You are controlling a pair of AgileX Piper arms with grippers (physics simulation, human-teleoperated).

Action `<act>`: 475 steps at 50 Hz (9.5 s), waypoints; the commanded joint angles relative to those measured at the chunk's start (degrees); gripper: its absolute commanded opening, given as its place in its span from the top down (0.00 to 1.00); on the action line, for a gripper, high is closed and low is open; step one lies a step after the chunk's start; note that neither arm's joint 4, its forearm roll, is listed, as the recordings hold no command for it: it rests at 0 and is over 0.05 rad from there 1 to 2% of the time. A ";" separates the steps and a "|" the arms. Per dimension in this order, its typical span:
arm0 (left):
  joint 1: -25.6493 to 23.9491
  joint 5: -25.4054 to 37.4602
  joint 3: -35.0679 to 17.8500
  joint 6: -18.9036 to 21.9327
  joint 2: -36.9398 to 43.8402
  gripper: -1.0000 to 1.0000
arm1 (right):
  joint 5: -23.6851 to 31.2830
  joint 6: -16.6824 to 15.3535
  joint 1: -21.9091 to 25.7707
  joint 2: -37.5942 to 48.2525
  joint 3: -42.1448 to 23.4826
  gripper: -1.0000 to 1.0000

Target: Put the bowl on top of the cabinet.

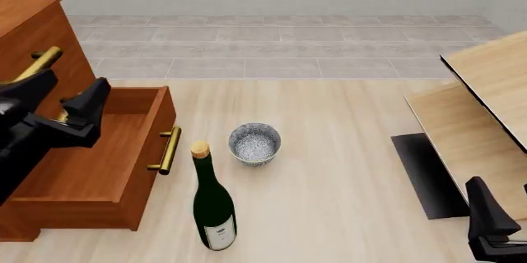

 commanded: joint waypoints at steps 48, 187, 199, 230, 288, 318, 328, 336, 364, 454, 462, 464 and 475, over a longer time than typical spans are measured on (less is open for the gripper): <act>-11.09 15.04 -43.57 -3.00 41.14 0.00 | 0.02 -0.04 0.04 -0.01 -0.37 0.00; -14.62 14.22 -42.12 -7.94 68.33 0.00 | 0.69 0.24 -0.11 0.04 -0.80 0.00; -15.01 12.61 -40.90 -8.28 69.53 0.00 | 0.25 0.03 -0.01 0.00 -0.25 0.00; -15.03 10.59 -39.50 -8.37 71.43 0.00 | 0.17 0.14 -0.02 0.00 -0.33 0.00; -16.15 7.84 -37.84 -9.23 74.14 0.00 | 0.16 0.23 -0.06 0.00 -0.43 0.00; -12.00 6.09 -38.93 -7.33 73.80 1.00 | 0.15 0.05 0.29 0.00 -0.13 0.00; -10.03 5.21 -39.38 -7.27 72.82 1.00 | 0.40 0.04 0.22 0.00 -0.43 0.00; -10.72 5.02 -38.78 -8.96 71.12 1.00 | 0.47 0.06 0.20 0.00 -0.52 0.00; -8.57 7.95 -41.78 -12.24 63.01 1.00 | 0.13 0.18 0.09 0.00 -0.40 0.00; 23.34 65.16 -78.89 -40.75 40.34 1.00 | -0.31 0.36 -0.07 0.01 -0.81 0.00; 25.46 68.74 -82.28 -47.17 40.89 1.00 | -0.83 0.49 -0.18 -0.01 -0.38 0.00; 26.14 68.70 -82.47 -49.36 40.64 1.00 | -0.83 0.49 -0.20 -0.01 -0.41 0.00; 33.38 76.49 -92.41 -51.60 43.27 1.00 | -0.43 0.69 -0.32 0.01 -0.92 0.00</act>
